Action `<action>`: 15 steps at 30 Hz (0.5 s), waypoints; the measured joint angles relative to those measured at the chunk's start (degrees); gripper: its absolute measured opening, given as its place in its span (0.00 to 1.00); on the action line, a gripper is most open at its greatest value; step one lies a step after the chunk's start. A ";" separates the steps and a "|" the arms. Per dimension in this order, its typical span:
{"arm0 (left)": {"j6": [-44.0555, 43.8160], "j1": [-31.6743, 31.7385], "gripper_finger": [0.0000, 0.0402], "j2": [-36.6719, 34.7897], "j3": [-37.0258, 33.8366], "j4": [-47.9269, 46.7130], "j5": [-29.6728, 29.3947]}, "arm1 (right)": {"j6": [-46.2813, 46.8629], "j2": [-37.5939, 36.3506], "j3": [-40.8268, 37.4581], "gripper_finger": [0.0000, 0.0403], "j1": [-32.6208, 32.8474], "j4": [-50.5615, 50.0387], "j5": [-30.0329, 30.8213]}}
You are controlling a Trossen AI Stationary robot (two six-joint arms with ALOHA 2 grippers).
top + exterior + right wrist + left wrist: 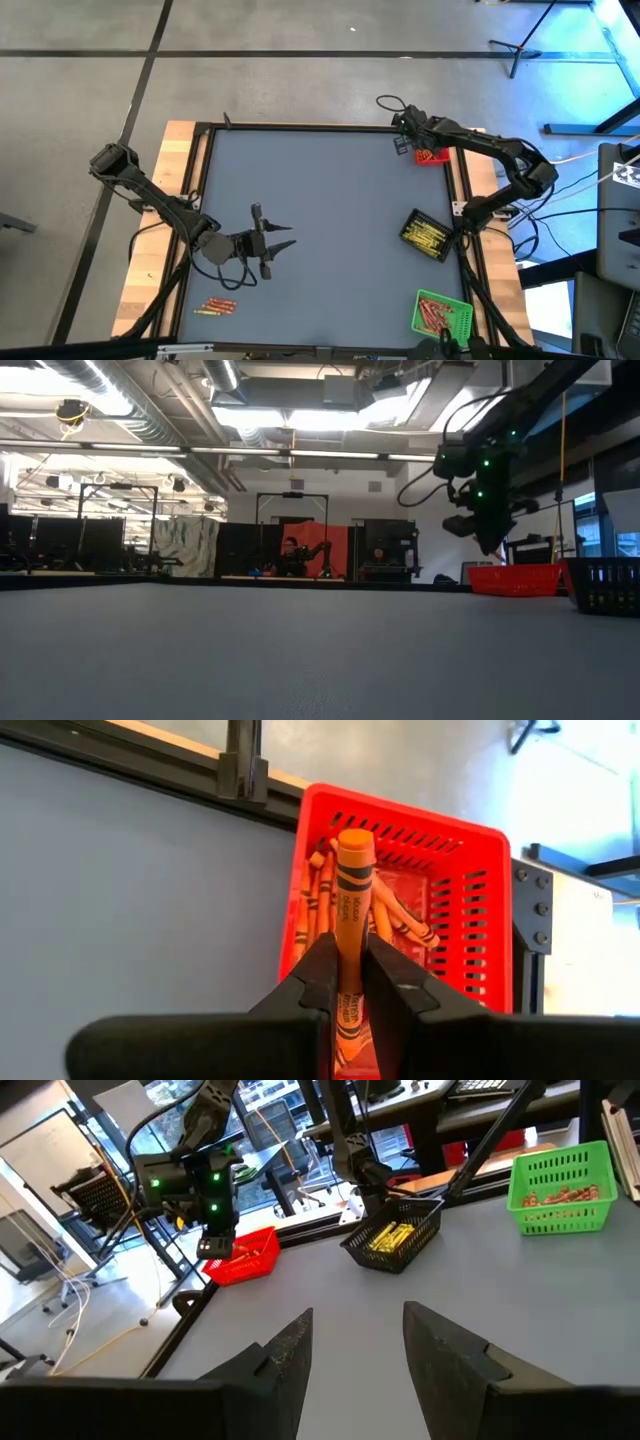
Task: Sort crayons
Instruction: Put the orange crayon into the red basket
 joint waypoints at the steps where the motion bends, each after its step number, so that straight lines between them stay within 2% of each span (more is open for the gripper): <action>1: -0.01 0.00 0.35 0.00 0.00 0.01 0.00 | -0.08 0.36 0.00 0.08 0.02 0.39 0.50; 5: -0.03 -0.01 0.35 0.00 0.00 0.01 0.00 | -0.81 0.75 -0.04 0.11 0.17 2.26 1.10; 11: -1.13 -0.01 0.35 0.00 0.00 -0.01 0.00 | -0.52 0.88 -0.04 0.28 0.19 1.60 0.36; 15: -1.14 -0.01 0.35 0.00 0.00 -0.01 0.00 | -1.48 0.12 1.46 0.36 0.36 -2.78 0.86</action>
